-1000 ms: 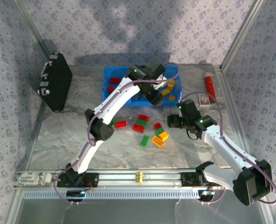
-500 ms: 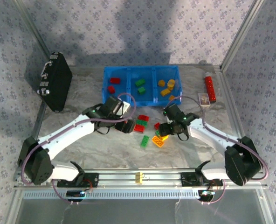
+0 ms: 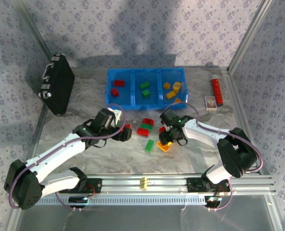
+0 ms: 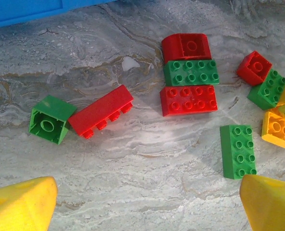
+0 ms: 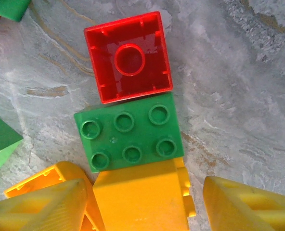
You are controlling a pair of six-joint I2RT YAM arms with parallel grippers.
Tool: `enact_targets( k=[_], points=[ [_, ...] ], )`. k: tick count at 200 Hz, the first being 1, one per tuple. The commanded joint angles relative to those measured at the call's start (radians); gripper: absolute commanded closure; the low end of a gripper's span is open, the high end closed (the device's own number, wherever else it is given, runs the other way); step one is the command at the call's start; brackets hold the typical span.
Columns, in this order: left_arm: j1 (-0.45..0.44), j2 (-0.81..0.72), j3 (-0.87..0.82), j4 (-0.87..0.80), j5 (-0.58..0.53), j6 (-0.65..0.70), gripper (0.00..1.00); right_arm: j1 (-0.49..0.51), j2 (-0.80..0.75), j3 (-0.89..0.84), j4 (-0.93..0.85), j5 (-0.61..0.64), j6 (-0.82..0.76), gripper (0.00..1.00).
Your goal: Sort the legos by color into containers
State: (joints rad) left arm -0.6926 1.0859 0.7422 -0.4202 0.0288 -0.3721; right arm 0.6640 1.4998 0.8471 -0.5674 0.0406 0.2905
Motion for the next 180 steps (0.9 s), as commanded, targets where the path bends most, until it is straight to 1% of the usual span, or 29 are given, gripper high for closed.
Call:
enact_targets(
  k=[1,38,71,93,112,143,180],
  points=[
    [0.011,-0.026,-0.027,0.027,-0.005,-0.022,0.03,0.005,0.014,0.02,-0.009,0.028,0.007,0.38],
    [0.016,-0.032,-0.04,0.045,0.002,-0.028,0.04,0.005,0.024,0.01,0.001,0.035,0.013,0.43],
    [0.02,-0.025,-0.035,0.047,0.007,-0.022,0.04,0.005,0.025,0.008,0.001,0.037,0.013,0.45],
    [0.021,-0.02,-0.03,0.05,0.011,-0.023,0.04,0.009,0.014,0.013,-0.021,0.054,0.019,0.54],
    [0.022,-0.022,-0.032,0.051,0.009,-0.022,0.04,0.011,-0.037,0.017,-0.048,0.072,0.025,0.58],
    [0.028,-0.029,-0.038,0.06,0.0,-0.026,0.04,0.012,-0.132,0.071,-0.122,0.095,0.021,0.59],
    [0.029,-0.042,-0.047,0.06,-0.002,-0.033,0.05,0.002,-0.186,0.164,-0.162,0.111,-0.003,0.59]
  ],
)
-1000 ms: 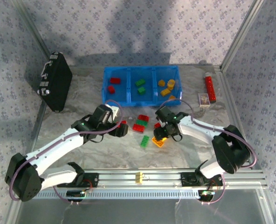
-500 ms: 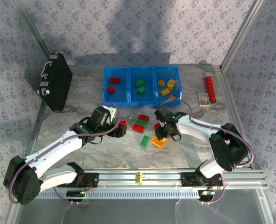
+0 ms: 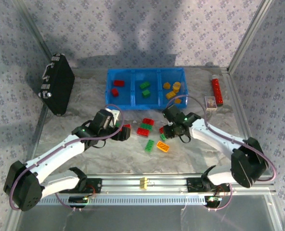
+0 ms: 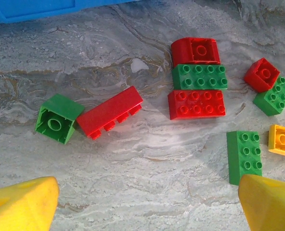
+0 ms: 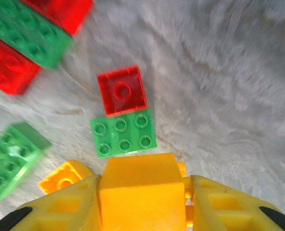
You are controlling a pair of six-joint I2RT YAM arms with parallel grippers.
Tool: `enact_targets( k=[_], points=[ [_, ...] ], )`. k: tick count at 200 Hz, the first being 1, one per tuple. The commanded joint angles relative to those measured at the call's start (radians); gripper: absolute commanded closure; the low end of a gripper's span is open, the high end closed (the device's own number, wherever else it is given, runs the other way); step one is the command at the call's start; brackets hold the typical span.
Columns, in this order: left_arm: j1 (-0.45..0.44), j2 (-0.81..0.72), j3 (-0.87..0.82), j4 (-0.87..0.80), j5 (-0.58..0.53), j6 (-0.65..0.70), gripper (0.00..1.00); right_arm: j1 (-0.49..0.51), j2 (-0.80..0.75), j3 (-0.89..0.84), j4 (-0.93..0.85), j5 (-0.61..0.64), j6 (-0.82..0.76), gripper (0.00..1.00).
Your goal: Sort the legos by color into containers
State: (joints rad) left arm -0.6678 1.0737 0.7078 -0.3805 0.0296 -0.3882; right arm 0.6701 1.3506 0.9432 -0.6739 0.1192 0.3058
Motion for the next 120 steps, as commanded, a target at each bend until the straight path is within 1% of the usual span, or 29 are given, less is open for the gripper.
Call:
enact_targets(
  k=[1,26,60,83,120],
  points=[
    [0.004,-0.031,-0.013,0.02,-0.004,-0.017,0.05,-0.004,-0.037,0.069,-0.056,0.033,-0.019,0.59],
    [0.005,-0.073,-0.03,0.004,-0.025,-0.024,0.05,-0.056,-0.048,0.131,-0.063,0.063,-0.045,0.59],
    [0.009,-0.14,-0.055,-0.021,-0.05,-0.041,0.05,-0.193,-0.014,0.225,-0.014,0.032,-0.07,0.59],
    [0.009,-0.145,-0.063,-0.034,-0.045,-0.061,0.06,-0.263,0.084,0.336,0.002,0.003,-0.089,0.59],
    [-0.018,-0.147,-0.087,-0.028,-0.039,-0.093,0.07,-0.324,0.282,0.542,-0.013,0.007,-0.113,0.59]
  ],
)
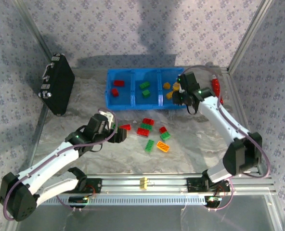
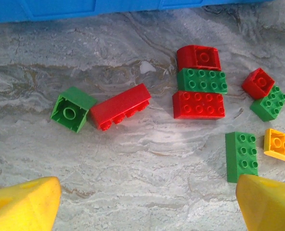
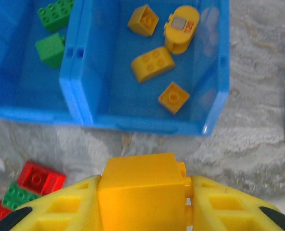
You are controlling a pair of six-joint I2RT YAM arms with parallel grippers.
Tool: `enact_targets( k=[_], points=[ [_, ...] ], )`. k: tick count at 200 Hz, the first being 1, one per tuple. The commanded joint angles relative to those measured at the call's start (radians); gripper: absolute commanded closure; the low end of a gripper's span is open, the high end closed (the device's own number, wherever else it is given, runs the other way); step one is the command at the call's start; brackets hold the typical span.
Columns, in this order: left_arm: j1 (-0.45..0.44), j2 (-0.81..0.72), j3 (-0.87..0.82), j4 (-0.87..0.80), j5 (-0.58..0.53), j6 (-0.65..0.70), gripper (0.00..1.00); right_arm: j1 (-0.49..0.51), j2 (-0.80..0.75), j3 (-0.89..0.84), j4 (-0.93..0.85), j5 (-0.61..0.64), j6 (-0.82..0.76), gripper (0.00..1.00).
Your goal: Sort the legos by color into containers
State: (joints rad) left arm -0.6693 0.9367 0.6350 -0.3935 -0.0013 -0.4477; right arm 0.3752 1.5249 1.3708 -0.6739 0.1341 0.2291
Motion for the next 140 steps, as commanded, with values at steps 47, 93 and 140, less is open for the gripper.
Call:
enact_targets(
  k=[47,93,140],
  points=[
    [-0.127,0.043,0.011,-0.008,-0.058,-0.052,0.07,-0.031,0.253,0.284,-0.044,0.032,-0.039,0.12],
    [-0.185,0.152,0.039,0.039,-0.046,-0.044,0.07,-0.01,0.09,0.069,0.035,0.004,-0.011,0.1],
    [-0.232,0.309,0.128,0.077,-0.017,-0.019,0.07,0.011,-0.064,-0.129,0.068,-0.027,0.024,0.11]
  ],
)
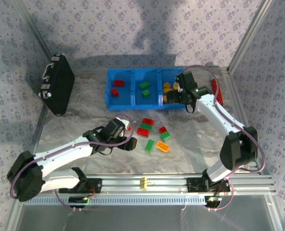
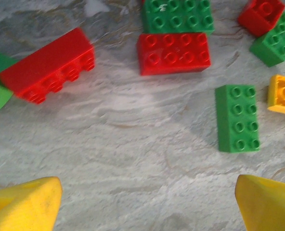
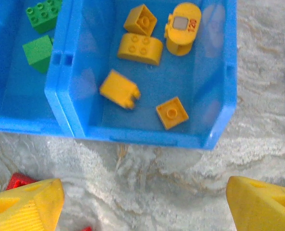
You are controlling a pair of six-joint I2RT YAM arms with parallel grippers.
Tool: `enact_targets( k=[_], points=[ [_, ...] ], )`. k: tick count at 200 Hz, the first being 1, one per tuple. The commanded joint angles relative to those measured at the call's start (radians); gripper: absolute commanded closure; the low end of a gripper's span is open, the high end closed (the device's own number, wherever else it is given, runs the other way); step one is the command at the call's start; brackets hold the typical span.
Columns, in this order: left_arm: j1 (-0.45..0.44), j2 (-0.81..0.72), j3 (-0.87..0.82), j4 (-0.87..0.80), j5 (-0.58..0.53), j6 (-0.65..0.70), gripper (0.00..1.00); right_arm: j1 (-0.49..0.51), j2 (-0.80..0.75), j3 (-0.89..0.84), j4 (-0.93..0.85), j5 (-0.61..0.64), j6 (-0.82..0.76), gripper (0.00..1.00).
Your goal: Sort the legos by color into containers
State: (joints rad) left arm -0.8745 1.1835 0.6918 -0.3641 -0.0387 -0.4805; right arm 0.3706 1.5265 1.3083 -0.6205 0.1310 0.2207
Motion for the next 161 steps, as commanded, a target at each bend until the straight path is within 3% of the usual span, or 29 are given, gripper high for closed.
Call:
enact_targets(
  k=[1,65,123,161],
  points=[
    [-0.028,0.067,0.072,0.048,0.022,0.014,0.08,0.016,-0.068,-0.069,0.015,-0.024,0.033,0.11],
    [-0.114,0.307,0.232,0.027,0.051,0.02,0.12,0.044,-0.173,-0.211,0.044,-0.014,0.061,0.14],
    [-0.168,0.443,0.331,-0.044,0.065,0.02,0.3,0.004,-0.275,-0.3,0.05,-0.005,0.077,0.17],
    [-0.203,0.537,0.4,-0.116,0.046,0.022,0.33,-0.027,-0.32,-0.34,0.054,-0.027,0.08,0.18]
  ],
)
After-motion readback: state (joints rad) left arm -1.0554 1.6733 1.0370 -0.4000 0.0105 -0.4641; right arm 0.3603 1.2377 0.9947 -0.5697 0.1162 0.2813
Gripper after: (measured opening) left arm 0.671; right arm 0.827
